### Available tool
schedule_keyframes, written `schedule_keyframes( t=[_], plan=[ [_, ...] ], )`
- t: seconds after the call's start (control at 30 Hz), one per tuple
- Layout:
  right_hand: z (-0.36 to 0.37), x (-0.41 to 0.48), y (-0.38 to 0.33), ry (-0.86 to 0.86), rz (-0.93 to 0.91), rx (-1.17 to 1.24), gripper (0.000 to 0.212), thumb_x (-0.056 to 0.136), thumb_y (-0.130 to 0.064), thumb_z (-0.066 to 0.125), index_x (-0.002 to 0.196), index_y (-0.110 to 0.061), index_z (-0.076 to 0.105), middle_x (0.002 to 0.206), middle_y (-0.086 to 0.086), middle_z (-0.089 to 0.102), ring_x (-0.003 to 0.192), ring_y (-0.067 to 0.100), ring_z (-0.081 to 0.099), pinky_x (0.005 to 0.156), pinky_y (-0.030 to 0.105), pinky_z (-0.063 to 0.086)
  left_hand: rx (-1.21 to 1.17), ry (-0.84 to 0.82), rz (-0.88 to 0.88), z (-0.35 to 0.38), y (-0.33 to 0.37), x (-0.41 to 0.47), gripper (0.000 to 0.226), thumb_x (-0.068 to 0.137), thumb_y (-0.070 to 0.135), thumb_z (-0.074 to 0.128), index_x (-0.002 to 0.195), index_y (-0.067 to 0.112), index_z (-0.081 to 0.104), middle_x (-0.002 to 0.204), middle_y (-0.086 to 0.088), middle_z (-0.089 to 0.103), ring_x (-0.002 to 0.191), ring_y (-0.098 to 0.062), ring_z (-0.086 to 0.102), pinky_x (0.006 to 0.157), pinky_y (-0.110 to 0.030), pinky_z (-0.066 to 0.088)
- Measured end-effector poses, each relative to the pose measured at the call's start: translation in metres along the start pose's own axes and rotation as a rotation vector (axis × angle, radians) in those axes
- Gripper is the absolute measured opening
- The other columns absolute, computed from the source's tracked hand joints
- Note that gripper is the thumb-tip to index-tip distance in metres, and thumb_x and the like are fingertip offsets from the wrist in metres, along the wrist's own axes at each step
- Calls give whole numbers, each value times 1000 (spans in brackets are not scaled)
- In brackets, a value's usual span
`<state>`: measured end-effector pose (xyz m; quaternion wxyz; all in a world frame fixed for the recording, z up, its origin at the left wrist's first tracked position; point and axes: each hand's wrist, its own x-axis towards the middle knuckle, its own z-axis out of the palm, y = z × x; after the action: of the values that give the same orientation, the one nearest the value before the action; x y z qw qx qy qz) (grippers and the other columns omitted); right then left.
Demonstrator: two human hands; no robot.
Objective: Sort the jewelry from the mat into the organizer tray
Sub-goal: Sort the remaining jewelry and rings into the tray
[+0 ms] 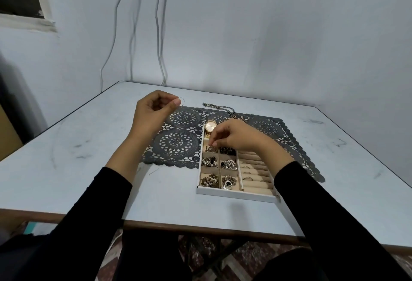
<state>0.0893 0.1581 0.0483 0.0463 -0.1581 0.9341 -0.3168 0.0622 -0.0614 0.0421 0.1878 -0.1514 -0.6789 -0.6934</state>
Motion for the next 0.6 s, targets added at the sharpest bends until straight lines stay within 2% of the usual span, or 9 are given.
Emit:
schedule_keyframes(
  t=[0.3,0.4,0.6],
  plan=[
    [2,1,2,32,20,-74,10,82,-11,72,88,-18,76,80,-8,73,72,-3,64,66,10,44,20,14,2,0,-1,1,11,87,10,72,94,3,67,83,-4,62,70,0,59,52,-8,47],
    [2,0,2,40,20,-71,10,83,-11,72,88,-18,76,79,-9,73,74,-2,65,66,10,44,20,9,-4,0,-1,1,9,86,10,72,92,5,67,80,-1,63,69,3,60,54,-8,47],
    [4,2,1,55,23,-85,11,82,-11,72,89,-20,76,80,-10,72,78,0,65,70,13,47,30,-6,-3,2,-3,1,7,86,10,73,89,7,67,81,-3,64,73,-3,60,56,-8,47]
  ],
)
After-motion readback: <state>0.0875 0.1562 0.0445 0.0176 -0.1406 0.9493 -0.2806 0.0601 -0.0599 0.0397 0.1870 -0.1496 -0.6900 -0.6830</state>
